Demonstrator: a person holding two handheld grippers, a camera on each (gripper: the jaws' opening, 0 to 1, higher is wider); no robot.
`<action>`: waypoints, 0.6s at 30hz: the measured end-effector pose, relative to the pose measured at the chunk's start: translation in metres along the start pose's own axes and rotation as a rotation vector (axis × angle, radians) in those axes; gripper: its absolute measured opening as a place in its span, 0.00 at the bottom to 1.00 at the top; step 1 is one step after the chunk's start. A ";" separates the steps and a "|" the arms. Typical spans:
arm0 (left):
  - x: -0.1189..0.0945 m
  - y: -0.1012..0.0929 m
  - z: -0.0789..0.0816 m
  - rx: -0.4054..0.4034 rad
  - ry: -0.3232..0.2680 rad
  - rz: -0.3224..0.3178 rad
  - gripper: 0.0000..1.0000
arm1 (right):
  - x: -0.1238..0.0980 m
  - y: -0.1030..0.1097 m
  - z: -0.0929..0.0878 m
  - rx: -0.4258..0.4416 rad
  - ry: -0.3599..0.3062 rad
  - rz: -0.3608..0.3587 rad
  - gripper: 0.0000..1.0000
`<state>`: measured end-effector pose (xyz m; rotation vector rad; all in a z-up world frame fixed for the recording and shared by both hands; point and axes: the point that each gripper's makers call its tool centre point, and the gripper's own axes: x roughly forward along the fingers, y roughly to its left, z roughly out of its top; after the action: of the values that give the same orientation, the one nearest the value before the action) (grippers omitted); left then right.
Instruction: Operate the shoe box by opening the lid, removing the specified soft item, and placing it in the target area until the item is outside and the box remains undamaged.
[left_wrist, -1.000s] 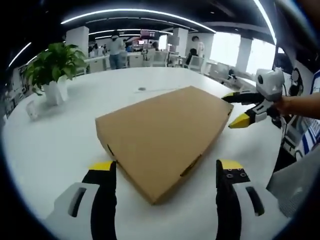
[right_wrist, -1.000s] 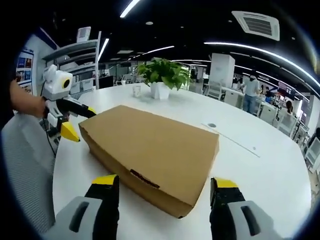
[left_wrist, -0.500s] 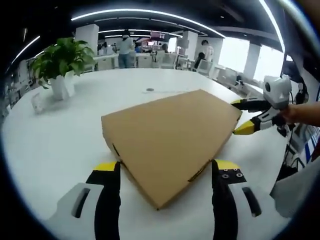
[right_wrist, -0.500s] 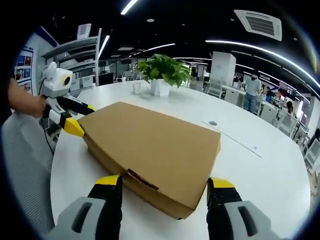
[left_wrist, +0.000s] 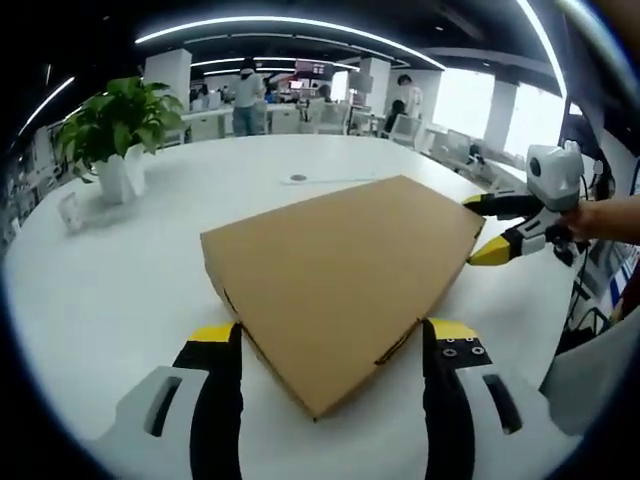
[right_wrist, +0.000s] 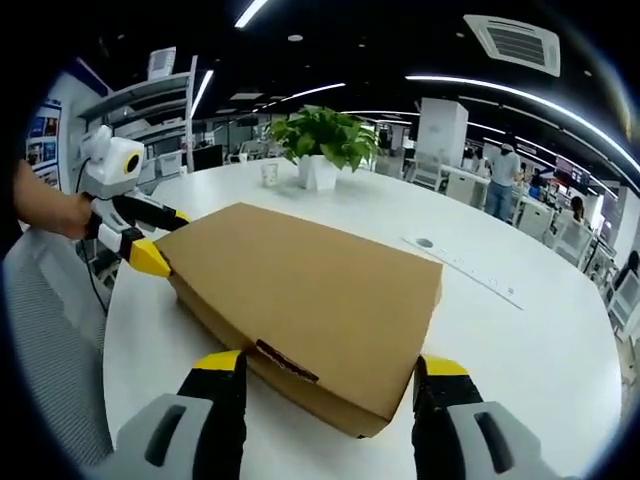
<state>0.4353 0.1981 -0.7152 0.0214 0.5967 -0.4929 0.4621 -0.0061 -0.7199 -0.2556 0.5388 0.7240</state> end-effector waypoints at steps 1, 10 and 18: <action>0.000 0.000 0.000 0.001 0.000 -0.002 0.72 | 0.000 0.000 0.000 0.002 0.000 0.000 0.65; 0.000 0.004 0.000 0.019 0.000 -0.010 0.72 | 0.001 0.004 0.001 0.013 0.006 -0.022 0.65; 0.001 0.010 0.001 0.028 0.007 -0.027 0.71 | 0.002 0.008 0.001 0.027 0.011 -0.038 0.64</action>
<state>0.4409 0.2059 -0.7163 0.0414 0.5974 -0.5271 0.4584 0.0016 -0.7204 -0.2439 0.5524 0.6785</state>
